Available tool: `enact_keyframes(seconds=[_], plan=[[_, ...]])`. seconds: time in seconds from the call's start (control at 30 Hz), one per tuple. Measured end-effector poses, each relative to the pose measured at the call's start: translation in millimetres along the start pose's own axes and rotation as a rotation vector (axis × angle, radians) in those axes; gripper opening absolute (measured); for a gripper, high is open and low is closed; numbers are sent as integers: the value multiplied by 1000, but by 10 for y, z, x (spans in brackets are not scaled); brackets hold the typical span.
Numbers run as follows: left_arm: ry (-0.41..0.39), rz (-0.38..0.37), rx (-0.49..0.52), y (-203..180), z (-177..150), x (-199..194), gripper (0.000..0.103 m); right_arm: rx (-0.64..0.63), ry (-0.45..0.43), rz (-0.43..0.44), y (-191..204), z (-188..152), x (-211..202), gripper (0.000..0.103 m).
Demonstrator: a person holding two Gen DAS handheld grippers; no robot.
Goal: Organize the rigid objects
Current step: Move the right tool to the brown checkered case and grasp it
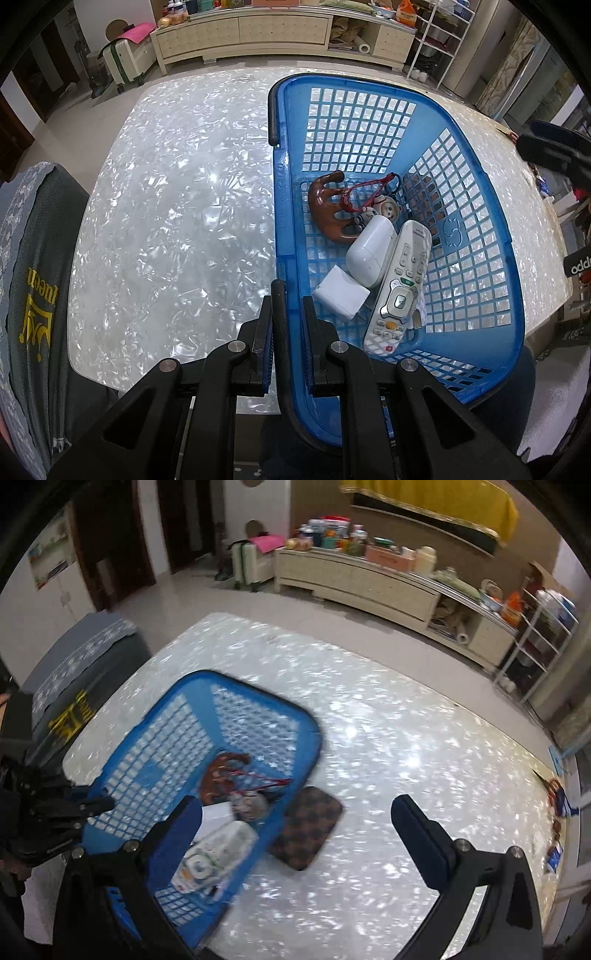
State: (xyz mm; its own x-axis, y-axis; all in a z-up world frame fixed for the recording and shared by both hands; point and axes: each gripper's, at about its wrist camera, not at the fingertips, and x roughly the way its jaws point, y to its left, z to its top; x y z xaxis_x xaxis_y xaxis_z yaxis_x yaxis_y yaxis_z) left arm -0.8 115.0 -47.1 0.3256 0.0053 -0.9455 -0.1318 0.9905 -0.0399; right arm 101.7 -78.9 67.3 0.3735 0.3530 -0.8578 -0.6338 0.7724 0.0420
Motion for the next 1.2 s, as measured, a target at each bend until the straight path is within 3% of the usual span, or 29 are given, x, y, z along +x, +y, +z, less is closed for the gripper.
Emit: enact_keyframes(seconds=[0.23, 0.43, 0.6, 0.93, 1.2], plan=[[-2, 0, -2, -4, 1, -6, 14, 106, 91, -47, -535, -124, 289, 103], [-4, 7, -5, -7, 3, -5, 14, 202, 184, -17, -798, -368, 675, 103], [1, 11, -18, 1, 3, -3, 14, 208, 224, 7, -794, -506, 952, 103], [9, 20, -36, -1, 6, 10, 14, 87, 299, -2, -548, -505, 1423, 103], [11, 32, -26, 2, -5, -16, 14, 125, 318, 26, -451, -464, 1594, 103]])
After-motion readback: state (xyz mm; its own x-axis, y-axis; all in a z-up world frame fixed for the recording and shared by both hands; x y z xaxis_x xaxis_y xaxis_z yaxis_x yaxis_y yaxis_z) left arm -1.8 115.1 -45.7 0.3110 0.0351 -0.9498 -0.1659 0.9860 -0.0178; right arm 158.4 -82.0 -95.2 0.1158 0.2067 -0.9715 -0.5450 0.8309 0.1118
